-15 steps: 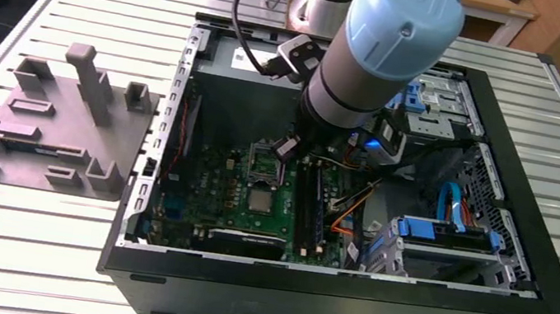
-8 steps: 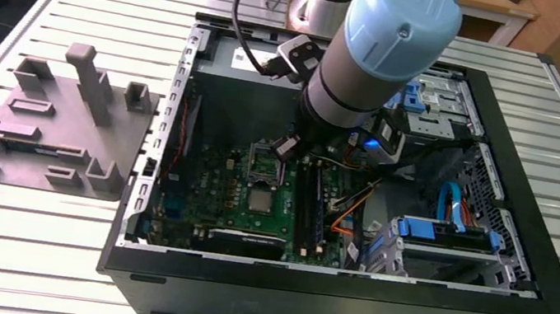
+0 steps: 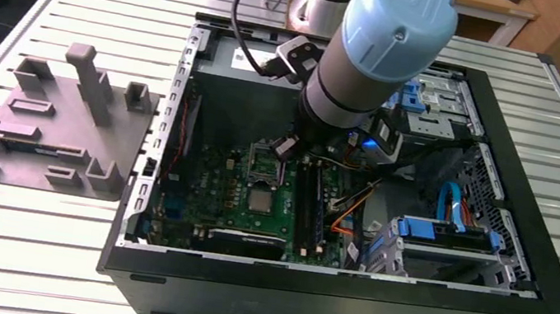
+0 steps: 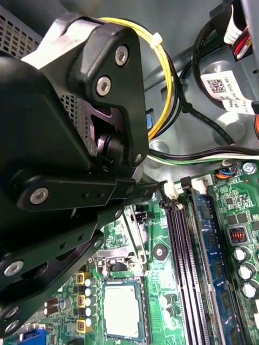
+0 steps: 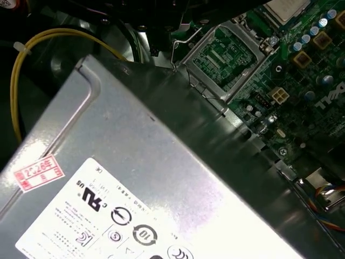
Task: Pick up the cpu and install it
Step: 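Close the cpu cover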
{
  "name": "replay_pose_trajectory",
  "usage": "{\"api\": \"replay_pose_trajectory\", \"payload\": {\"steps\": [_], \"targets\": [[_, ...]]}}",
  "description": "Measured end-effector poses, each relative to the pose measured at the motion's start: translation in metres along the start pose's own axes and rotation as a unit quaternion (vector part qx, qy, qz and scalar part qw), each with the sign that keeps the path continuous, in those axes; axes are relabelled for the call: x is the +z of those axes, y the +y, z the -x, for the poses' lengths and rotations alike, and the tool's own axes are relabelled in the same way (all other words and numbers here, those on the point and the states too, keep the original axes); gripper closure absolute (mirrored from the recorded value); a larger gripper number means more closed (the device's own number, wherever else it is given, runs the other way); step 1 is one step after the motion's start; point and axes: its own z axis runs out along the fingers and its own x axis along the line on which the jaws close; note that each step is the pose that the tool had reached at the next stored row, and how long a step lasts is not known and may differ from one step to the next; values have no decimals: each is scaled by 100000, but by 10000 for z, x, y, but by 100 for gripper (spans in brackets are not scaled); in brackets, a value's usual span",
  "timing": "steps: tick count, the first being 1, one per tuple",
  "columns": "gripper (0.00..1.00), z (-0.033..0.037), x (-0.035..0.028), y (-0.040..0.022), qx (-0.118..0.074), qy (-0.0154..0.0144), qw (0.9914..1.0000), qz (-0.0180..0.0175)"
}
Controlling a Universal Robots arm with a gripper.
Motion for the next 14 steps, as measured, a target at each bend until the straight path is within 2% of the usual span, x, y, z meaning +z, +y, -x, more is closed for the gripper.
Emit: {"api": "replay_pose_trajectory", "payload": {"steps": [4, 9, 12, 14], "targets": [[90, 3, 24, 2, -7, -102, 100000, 107], [90, -2, 34, 6, 1, -91, 100000, 102], [90, -3, 36, 8, 36, 145, 100000, 21], [90, -3, 36, 9, 106, 471, 99999, -141]]}}
